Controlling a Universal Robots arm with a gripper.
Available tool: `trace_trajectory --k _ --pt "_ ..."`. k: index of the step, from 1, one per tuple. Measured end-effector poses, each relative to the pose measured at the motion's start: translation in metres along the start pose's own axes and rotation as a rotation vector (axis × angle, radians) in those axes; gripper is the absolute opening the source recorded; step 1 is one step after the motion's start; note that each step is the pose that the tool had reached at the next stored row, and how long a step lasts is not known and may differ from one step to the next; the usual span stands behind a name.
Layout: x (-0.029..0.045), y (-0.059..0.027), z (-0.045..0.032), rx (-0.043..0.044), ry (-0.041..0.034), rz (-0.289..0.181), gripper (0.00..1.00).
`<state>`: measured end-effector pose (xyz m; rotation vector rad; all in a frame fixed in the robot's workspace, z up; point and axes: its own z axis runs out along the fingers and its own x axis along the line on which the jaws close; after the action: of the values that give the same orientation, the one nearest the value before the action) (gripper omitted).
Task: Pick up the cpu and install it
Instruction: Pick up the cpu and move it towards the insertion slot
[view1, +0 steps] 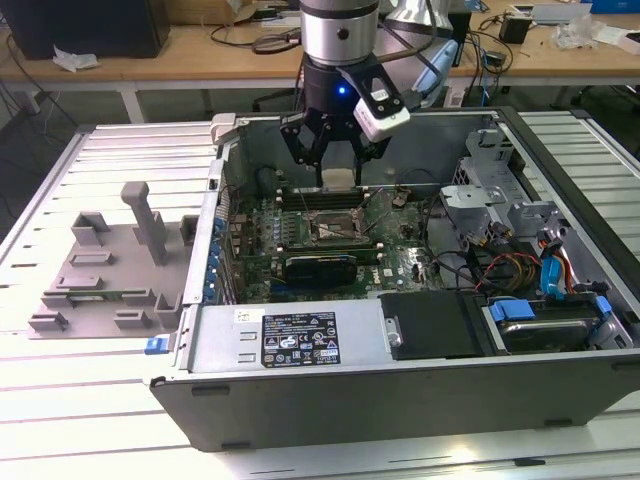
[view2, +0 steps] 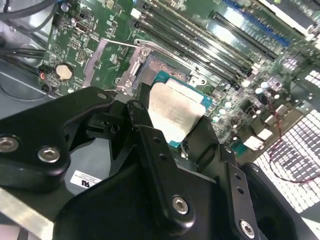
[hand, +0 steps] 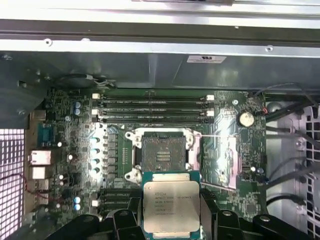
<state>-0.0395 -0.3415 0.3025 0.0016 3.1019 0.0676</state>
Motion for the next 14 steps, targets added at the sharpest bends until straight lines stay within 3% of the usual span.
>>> trace_trajectory --k 10,14 --pt "0.0016 0.0122 0.0224 0.0000 0.0000 0.000 0.54" --pt "0.0024 0.0131 0.0332 0.0002 0.0001 0.000 0.54"
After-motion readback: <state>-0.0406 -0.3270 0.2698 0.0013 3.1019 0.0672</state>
